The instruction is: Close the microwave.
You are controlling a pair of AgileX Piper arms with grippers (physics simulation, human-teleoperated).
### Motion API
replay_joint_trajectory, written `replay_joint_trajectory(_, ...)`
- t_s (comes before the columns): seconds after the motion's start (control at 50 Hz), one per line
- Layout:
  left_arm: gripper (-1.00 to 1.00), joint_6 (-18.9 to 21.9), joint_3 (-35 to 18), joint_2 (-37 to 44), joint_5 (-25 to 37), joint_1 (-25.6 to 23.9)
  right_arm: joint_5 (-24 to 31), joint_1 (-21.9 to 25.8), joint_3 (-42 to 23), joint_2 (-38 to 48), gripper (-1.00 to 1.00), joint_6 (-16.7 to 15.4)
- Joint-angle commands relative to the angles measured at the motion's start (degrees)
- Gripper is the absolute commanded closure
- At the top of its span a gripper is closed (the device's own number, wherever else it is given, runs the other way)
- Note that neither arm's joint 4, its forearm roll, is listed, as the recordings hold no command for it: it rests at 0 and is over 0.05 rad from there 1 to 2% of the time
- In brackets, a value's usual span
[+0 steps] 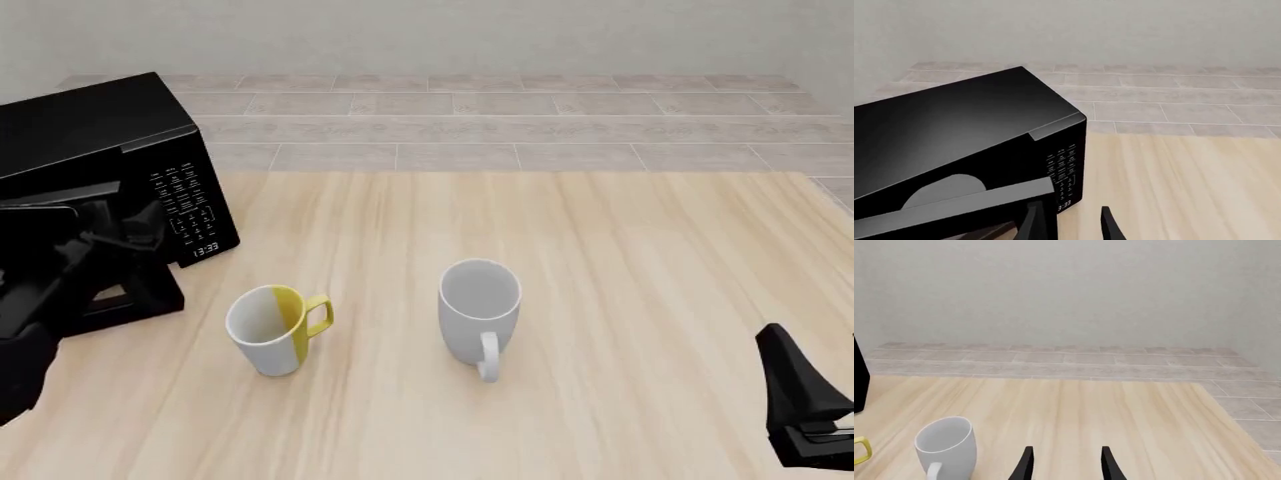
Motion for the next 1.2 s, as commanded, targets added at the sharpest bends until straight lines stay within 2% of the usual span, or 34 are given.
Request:
replay_joint_trajectory(0.02,-1.00,0.9,0.1,6.0,1.2,0.3,0.1,0.0,0.0,0.0,-1.00,0.0)
replay_joint_trajectory(0.48,-1.00,1.5,-2.2,6.1,3.3,0.7,0.2,0.2,0.0,0.0,-1.00,0.2)
replay_joint_trajectory(1.2,-1.00,1.7,-4.4,8.8,3.3,0.7,0.3,-0.6,0.0,0.0,-1.00,0.0)
